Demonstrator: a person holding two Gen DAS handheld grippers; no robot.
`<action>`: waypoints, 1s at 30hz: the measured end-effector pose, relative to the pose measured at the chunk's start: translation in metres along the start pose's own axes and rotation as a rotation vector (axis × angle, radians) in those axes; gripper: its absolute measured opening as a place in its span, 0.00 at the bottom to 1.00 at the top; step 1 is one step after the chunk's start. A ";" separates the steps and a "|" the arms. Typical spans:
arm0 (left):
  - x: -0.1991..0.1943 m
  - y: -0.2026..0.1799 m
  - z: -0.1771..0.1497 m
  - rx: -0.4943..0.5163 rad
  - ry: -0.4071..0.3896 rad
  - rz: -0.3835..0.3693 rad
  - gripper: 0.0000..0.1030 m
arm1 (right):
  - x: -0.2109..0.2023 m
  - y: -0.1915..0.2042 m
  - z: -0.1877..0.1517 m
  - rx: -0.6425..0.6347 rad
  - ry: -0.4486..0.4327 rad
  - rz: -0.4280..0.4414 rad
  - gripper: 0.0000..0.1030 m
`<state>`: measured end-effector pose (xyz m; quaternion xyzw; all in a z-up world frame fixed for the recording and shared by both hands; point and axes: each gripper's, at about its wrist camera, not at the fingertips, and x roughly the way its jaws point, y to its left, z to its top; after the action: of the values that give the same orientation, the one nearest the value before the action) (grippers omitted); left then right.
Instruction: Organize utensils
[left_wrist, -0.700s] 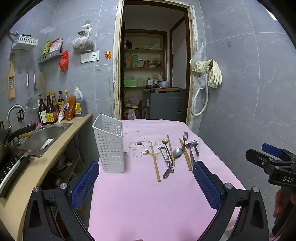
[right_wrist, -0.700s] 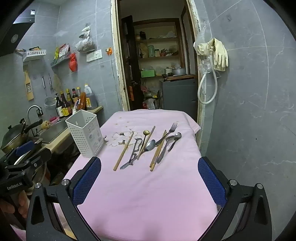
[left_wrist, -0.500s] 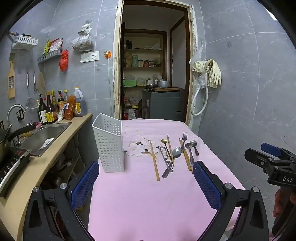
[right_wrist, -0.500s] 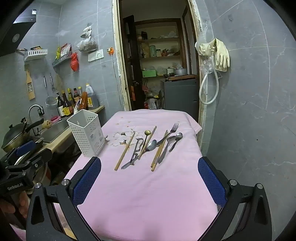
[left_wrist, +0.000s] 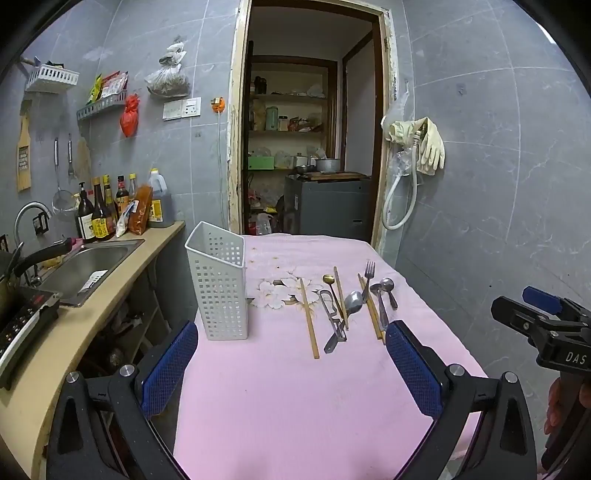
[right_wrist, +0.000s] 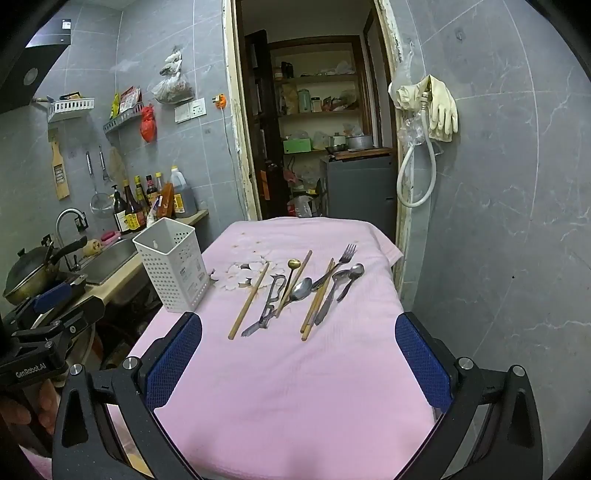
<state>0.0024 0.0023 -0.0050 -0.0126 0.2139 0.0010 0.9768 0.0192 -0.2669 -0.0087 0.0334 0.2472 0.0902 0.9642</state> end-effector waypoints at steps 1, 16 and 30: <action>0.000 0.001 0.000 -0.001 0.001 -0.003 0.99 | 0.000 0.001 -0.001 0.000 -0.001 0.000 0.99; -0.001 0.001 0.002 -0.006 0.003 -0.003 0.99 | 0.001 0.002 -0.002 -0.001 0.001 -0.002 0.99; 0.002 0.003 -0.003 -0.010 0.006 -0.007 0.99 | 0.002 0.002 -0.001 -0.002 0.004 -0.003 0.99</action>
<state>0.0027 0.0050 -0.0084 -0.0182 0.2170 -0.0013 0.9760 0.0198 -0.2645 -0.0103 0.0319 0.2491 0.0891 0.9638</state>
